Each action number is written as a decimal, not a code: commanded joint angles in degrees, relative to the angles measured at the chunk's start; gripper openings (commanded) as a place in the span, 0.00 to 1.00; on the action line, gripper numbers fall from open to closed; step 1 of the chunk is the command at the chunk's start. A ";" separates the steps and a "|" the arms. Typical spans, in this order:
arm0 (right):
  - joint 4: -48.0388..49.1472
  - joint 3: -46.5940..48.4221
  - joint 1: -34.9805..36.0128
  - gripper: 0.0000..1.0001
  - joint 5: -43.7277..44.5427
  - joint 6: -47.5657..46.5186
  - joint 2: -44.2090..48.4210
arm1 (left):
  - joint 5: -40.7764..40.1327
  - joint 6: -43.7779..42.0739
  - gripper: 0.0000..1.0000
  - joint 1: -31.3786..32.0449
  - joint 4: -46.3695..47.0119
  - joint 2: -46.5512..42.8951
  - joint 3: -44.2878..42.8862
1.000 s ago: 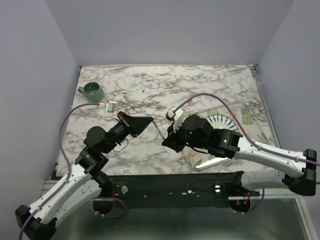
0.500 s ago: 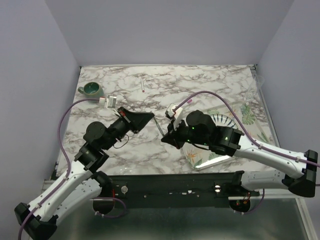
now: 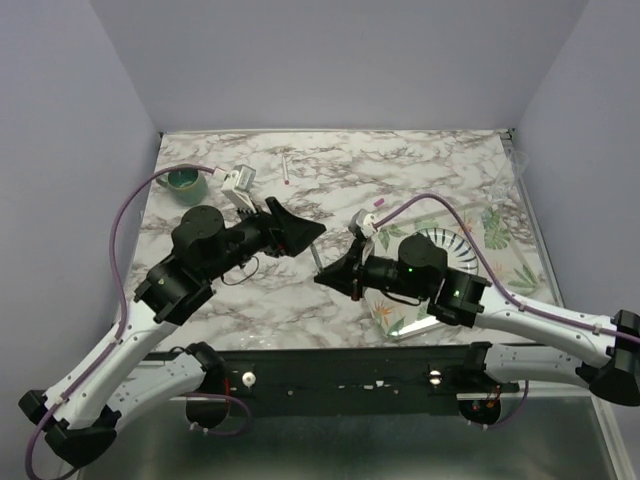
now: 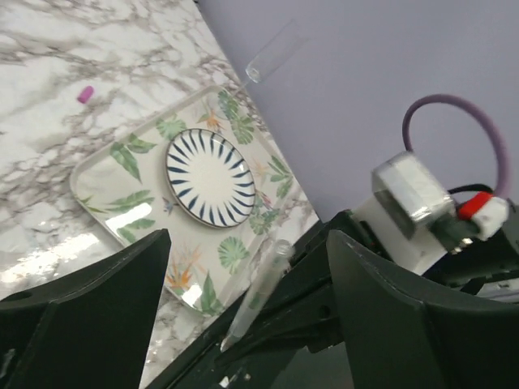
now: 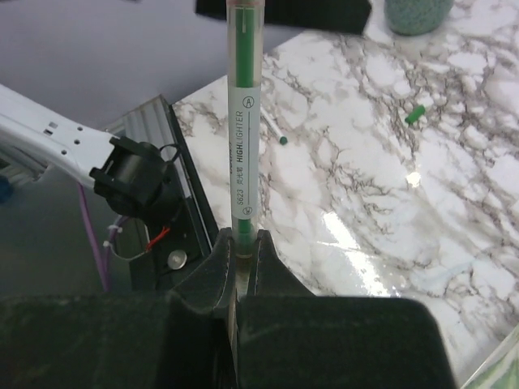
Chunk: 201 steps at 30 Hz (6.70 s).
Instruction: Insert the pens into the pen caps
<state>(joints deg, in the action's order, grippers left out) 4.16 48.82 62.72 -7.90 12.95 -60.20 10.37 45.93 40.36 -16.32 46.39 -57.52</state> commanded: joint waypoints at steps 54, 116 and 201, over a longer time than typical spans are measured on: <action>-26.58 15.26 -5.06 0.45 29.61 28.11 -32.80 | -59.40 10.74 0.95 -0.63 -34.73 -8.79 8.84; -23.33 4.98 -4.97 0.54 22.76 20.54 -8.79 | -36.74 35.55 0.04 -30.88 -21.05 37.47 14.71; -8.82 1.38 -6.47 0.01 15.45 23.62 -11.00 | -33.21 10.12 0.72 -25.06 -20.06 0.68 13.58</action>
<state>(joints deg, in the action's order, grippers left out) 2.61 52.90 56.60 -2.44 39.79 -75.77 -7.09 53.32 16.56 -22.37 38.35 -38.83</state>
